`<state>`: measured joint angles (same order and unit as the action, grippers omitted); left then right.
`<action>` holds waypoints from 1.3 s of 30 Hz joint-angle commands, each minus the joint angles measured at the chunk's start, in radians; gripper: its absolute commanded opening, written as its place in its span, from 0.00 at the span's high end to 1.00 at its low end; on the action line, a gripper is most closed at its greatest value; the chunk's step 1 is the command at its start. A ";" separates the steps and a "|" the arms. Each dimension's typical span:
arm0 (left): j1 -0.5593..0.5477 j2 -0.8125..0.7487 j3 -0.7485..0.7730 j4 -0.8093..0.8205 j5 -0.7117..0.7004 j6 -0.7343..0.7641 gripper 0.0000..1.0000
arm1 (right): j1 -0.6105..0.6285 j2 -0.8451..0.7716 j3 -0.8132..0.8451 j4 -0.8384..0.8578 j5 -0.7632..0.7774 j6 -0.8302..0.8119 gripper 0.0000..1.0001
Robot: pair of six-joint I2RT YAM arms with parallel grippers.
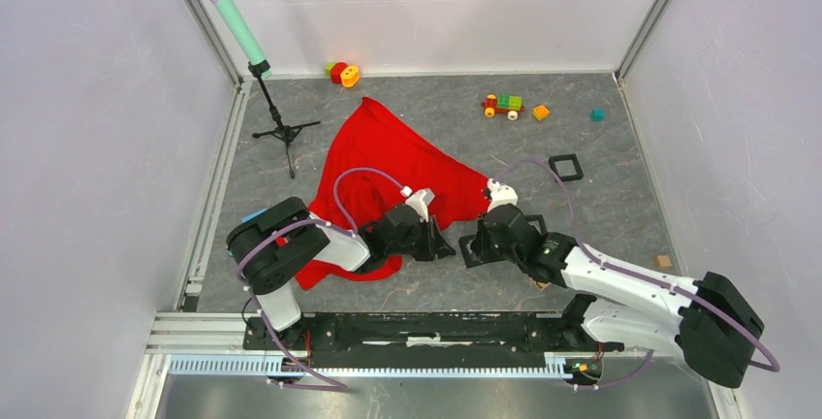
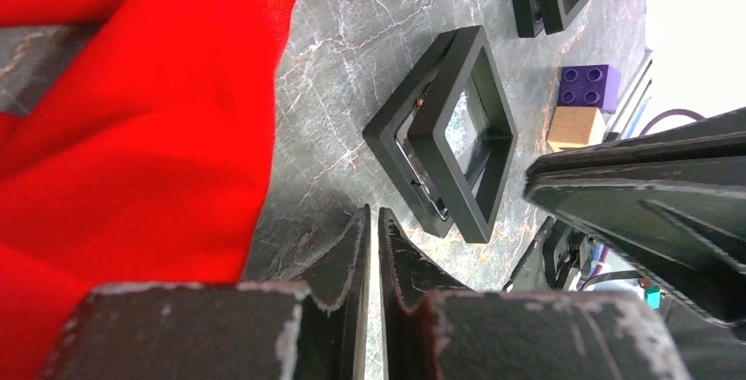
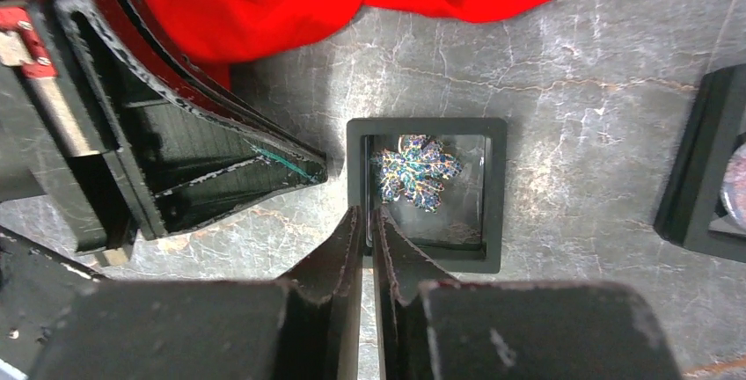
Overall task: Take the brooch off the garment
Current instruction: Close the brooch box at the center of the board.
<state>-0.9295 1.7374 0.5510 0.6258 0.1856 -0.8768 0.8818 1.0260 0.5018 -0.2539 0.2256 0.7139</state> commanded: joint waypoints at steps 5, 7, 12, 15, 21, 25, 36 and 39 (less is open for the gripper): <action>0.002 0.033 0.005 0.051 0.004 -0.006 0.89 | 0.002 0.063 0.015 0.106 -0.054 -0.035 0.85; 0.010 -0.030 -0.023 0.042 -0.027 0.012 0.89 | 0.003 0.032 0.032 0.099 -0.016 -0.101 0.82; 0.046 -0.299 -0.085 -0.128 -0.126 0.142 0.78 | -0.008 -0.076 0.034 0.084 0.210 -0.359 0.73; 0.067 -0.507 -0.071 -0.348 -0.278 0.253 0.52 | -0.020 -0.222 -0.057 0.176 0.339 -0.499 0.38; 0.296 -0.806 -0.119 -0.477 -0.392 0.353 0.00 | -0.227 -0.384 -0.243 0.503 0.479 -0.605 0.05; 0.375 -0.951 -0.152 -0.484 -0.570 0.525 0.00 | -0.403 -0.346 -0.311 0.716 0.411 -0.671 0.04; 0.673 -0.921 -0.376 -0.008 -0.502 0.823 0.00 | -0.739 -0.236 -0.576 1.142 0.153 -0.819 0.04; 0.747 -0.763 -0.440 0.251 -0.394 0.907 0.00 | -0.741 -0.086 -0.642 1.385 0.171 -0.861 0.06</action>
<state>-0.2554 0.8402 0.1638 0.4995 -0.3180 -0.1459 0.1474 0.8204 0.0101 0.7311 0.4236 -0.0399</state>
